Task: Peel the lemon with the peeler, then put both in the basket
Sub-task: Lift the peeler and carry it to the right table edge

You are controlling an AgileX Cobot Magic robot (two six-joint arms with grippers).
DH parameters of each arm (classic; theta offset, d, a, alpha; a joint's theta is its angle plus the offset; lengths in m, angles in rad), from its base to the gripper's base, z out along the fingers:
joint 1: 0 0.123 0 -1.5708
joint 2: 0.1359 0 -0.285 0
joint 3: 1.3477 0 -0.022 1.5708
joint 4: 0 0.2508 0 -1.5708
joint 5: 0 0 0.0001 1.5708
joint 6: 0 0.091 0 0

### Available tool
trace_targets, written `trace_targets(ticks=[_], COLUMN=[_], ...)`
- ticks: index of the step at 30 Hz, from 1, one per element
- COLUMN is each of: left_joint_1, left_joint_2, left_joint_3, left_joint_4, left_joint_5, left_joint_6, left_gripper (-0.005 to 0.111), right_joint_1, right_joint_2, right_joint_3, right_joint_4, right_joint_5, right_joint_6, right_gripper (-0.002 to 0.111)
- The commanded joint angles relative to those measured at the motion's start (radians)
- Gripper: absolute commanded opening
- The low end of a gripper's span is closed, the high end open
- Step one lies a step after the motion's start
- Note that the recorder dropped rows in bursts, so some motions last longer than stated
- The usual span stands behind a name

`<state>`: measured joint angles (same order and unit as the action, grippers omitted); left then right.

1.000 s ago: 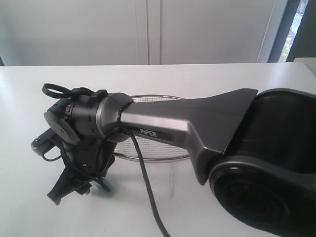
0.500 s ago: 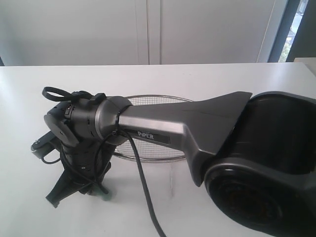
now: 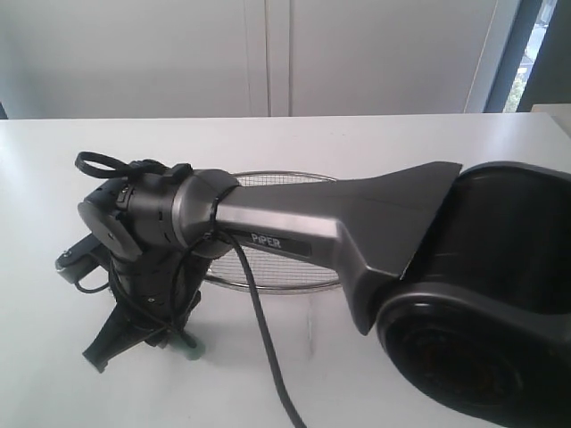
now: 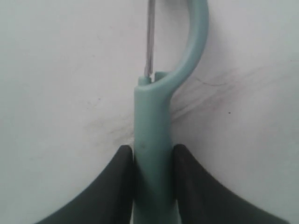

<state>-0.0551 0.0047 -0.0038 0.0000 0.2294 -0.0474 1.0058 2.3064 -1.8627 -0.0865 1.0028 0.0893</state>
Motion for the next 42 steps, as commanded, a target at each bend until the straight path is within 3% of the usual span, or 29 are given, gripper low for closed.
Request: trace_targets(ticks=[1, 27, 42], left_joint_1=[0.003, 0.003, 0.003], left_joint_2=[-0.005, -0.005, -0.005], left_joint_3=[0.004, 0.004, 0.004], left_joint_4=[0.000, 0.000, 0.000], left_joint_5=[0.003, 0.003, 0.003], left_joint_6=[0.003, 0.003, 0.003], left_gripper=[0.000, 0.000, 0.000], right_joint_1=[-0.011, -0.011, -0.071], right_joint_2=[-0.076, -0.289, -0.520], right_joint_3=[0.001, 0.005, 0.346], right_joint_4=[-0.011, -0.018, -0.092], right_joint_5=[0.004, 0.162, 0.126], right_joint_6=[-0.002, -0.089, -0.078], right_gripper=[0.000, 0.000, 0.000])
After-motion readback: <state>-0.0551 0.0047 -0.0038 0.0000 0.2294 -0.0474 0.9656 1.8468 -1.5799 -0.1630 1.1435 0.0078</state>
